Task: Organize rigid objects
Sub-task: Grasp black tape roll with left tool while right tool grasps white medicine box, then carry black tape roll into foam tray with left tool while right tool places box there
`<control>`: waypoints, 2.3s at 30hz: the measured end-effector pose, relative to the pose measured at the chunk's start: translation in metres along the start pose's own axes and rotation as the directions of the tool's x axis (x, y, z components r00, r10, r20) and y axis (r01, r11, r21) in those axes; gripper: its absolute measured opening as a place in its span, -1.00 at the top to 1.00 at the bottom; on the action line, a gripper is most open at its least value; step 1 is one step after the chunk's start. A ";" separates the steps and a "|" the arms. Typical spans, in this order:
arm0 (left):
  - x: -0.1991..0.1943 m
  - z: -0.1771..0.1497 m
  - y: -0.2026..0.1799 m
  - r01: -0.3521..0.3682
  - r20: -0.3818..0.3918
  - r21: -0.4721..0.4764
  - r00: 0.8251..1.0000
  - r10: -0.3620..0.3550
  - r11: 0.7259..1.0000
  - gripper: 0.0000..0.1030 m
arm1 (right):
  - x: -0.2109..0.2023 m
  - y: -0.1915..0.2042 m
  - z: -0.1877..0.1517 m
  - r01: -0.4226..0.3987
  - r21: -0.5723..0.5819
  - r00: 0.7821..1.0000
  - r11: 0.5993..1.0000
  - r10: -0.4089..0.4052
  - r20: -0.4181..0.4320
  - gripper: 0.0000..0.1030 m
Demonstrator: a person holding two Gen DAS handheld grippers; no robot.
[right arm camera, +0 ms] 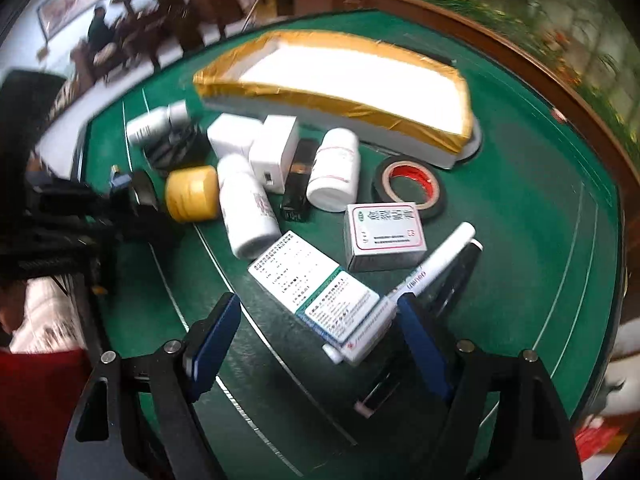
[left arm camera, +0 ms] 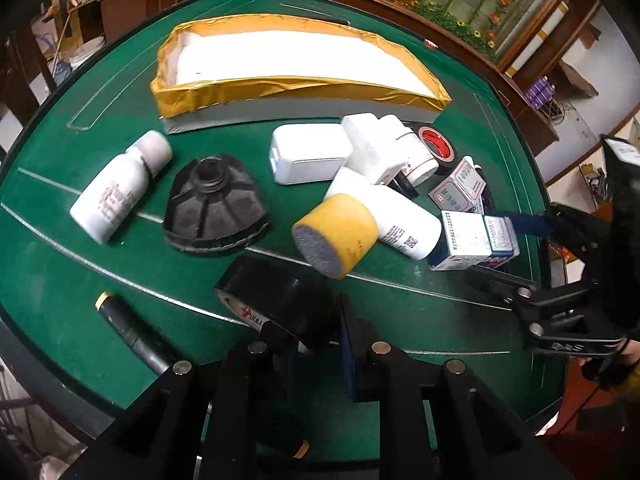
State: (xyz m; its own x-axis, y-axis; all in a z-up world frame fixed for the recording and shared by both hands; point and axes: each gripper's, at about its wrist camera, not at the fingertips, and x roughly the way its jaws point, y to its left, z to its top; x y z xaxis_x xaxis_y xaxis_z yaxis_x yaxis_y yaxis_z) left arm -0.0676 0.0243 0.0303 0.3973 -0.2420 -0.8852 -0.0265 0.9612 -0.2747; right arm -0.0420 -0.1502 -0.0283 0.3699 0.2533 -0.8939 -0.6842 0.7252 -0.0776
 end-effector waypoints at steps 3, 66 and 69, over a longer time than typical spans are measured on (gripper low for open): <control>-0.002 -0.003 0.004 0.001 0.007 -0.024 1.000 -0.001 1.000 0.66 | 0.008 0.002 0.001 -0.004 -0.025 0.999 1.000 0.002 -0.044 -0.11; -0.029 0.134 -0.007 0.068 0.092 0.134 0.993 -0.081 0.989 0.87 | -0.049 -0.012 0.039 -0.103 0.260 0.985 0.960 0.062 0.162 0.30; -0.020 0.148 -0.006 0.057 0.085 0.141 0.994 -0.070 0.988 0.87 | -0.050 -0.017 0.049 -0.088 0.276 0.983 0.957 0.040 0.177 0.30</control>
State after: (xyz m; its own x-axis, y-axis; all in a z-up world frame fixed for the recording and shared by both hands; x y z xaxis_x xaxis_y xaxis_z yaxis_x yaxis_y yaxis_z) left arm 0.0602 0.0430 0.1056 0.4747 -0.2964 -0.8287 0.1256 0.9548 -0.2696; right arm -0.0183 -0.1434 0.0398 0.4479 0.3910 -0.8041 -0.5138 0.8485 0.1264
